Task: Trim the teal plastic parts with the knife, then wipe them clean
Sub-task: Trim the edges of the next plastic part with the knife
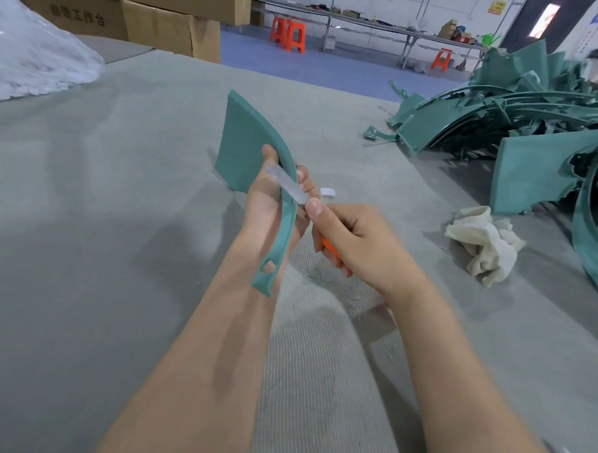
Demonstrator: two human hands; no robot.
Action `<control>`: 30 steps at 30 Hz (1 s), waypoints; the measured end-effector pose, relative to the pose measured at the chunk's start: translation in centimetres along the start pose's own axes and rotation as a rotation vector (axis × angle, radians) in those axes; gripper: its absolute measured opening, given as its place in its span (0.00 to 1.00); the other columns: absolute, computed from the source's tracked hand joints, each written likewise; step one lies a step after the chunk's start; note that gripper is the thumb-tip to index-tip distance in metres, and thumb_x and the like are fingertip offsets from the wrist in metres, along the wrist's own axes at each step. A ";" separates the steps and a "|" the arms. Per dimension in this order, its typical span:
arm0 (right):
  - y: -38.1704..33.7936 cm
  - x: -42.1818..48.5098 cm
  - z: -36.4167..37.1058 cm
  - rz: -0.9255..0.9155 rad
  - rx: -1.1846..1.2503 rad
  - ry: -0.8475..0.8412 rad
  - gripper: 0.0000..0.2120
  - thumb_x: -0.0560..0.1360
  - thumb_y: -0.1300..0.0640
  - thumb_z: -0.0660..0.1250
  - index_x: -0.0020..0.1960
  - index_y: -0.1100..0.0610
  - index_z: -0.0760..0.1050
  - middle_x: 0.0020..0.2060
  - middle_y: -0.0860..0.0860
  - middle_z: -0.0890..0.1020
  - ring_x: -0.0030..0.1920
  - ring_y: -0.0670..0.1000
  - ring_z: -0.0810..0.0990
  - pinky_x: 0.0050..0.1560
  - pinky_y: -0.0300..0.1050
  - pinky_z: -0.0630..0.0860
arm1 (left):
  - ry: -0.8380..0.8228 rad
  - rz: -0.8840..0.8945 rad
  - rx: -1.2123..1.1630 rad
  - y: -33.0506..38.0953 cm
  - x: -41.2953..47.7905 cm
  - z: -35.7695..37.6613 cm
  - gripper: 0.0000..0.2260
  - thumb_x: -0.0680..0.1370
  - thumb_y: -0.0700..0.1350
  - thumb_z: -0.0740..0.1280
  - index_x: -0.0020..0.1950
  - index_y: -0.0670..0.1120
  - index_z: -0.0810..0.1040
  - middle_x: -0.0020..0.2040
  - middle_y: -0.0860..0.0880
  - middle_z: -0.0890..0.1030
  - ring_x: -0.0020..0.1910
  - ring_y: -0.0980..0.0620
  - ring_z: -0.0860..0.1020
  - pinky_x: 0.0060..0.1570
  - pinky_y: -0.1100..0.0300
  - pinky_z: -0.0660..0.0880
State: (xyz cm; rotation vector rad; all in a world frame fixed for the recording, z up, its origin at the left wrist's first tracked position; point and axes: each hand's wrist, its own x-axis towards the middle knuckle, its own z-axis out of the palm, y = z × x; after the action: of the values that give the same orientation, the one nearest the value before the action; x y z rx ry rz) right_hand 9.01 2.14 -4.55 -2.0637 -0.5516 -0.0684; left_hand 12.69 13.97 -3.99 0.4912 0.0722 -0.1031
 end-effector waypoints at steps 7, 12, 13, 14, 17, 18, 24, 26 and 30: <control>-2.1 -0.7 0.1 -0.115 -0.031 -0.311 0.26 0.77 0.40 0.60 0.29 0.58 0.70 0.21 0.47 0.70 0.21 0.44 0.68 0.26 0.35 0.66 | 0.016 0.013 -0.043 1.1 0.6 -0.2 0.23 0.83 0.58 0.50 0.33 0.46 0.63 0.19 0.52 0.65 0.15 0.58 0.62 0.16 0.69 0.60; -3.4 -1.5 -1.5 0.017 0.188 -0.421 0.24 0.77 0.44 0.61 0.32 0.63 0.72 0.21 0.48 0.71 0.20 0.45 0.67 0.23 0.36 0.66 | 0.049 0.025 0.002 0.8 0.8 0.1 0.25 0.83 0.58 0.51 0.31 0.46 0.65 0.18 0.53 0.66 0.14 0.58 0.63 0.16 0.69 0.60; -3.4 -1.4 -1.9 0.070 0.211 -0.316 0.25 0.78 0.43 0.61 0.33 0.62 0.73 0.21 0.50 0.71 0.21 0.45 0.67 0.23 0.36 0.66 | 0.062 0.032 -0.006 0.7 0.8 0.1 0.27 0.83 0.57 0.51 0.28 0.45 0.67 0.18 0.52 0.66 0.14 0.58 0.63 0.16 0.69 0.60; -3.1 -1.2 -2.2 0.126 0.196 -0.181 0.25 0.78 0.41 0.61 0.34 0.60 0.74 0.22 0.51 0.71 0.21 0.45 0.68 0.23 0.37 0.67 | 0.078 0.044 -0.004 0.6 0.9 0.1 0.28 0.83 0.57 0.52 0.25 0.46 0.68 0.18 0.52 0.65 0.14 0.58 0.63 0.16 0.69 0.60; -0.6 -0.3 -3.1 0.312 -0.014 0.175 0.22 0.80 0.43 0.59 0.40 0.59 0.76 0.27 0.52 0.75 0.23 0.48 0.71 0.28 0.40 0.71 | 0.119 0.073 0.129 0.1 0.9 -0.1 0.24 0.83 0.58 0.52 0.30 0.47 0.65 0.21 0.52 0.63 0.16 0.58 0.61 0.17 0.69 0.59; 0.5 0.0 -3.4 0.368 -0.113 0.230 0.20 0.80 0.44 0.59 0.44 0.60 0.76 0.31 0.52 0.77 0.25 0.50 0.74 0.32 0.42 0.72 | 0.137 0.090 0.183 -0.1 0.9 -0.2 0.23 0.83 0.58 0.53 0.32 0.47 0.64 0.21 0.52 0.64 0.16 0.57 0.61 0.17 0.69 0.60; 4.5 0.8 -2.6 0.519 -0.595 0.159 0.15 0.78 0.46 0.64 0.43 0.57 0.68 0.41 0.55 0.76 0.46 0.59 0.74 0.40 0.46 0.64 | 0.269 0.213 0.630 -1.4 1.1 -0.4 0.18 0.83 0.56 0.55 0.46 0.43 0.72 0.35 0.48 0.79 0.29 0.54 0.78 0.25 0.67 0.72; 4.9 1.0 -2.1 0.523 -0.639 0.174 0.14 0.78 0.45 0.64 0.49 0.57 0.73 0.50 0.58 0.78 0.49 0.59 0.74 0.44 0.47 0.68 | 0.259 0.233 0.744 -1.6 1.2 -0.4 0.18 0.83 0.54 0.54 0.47 0.41 0.73 0.29 0.51 0.81 0.28 0.57 0.79 0.24 0.69 0.71; 5.0 0.5 -4.9 0.548 -0.715 0.584 0.21 0.77 0.46 0.64 0.67 0.52 0.71 0.66 0.58 0.70 0.69 0.60 0.65 0.67 0.54 0.61 | 0.210 0.245 0.905 -1.9 1.0 -0.3 0.18 0.84 0.50 0.53 0.47 0.39 0.76 0.27 0.50 0.80 0.22 0.60 0.75 0.24 0.71 0.70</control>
State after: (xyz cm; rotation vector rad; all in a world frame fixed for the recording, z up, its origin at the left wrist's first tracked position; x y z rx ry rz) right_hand 12.30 -3.93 -5.80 -2.6408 0.4767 -0.5914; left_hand 13.48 12.40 -5.26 1.4099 0.1714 0.1697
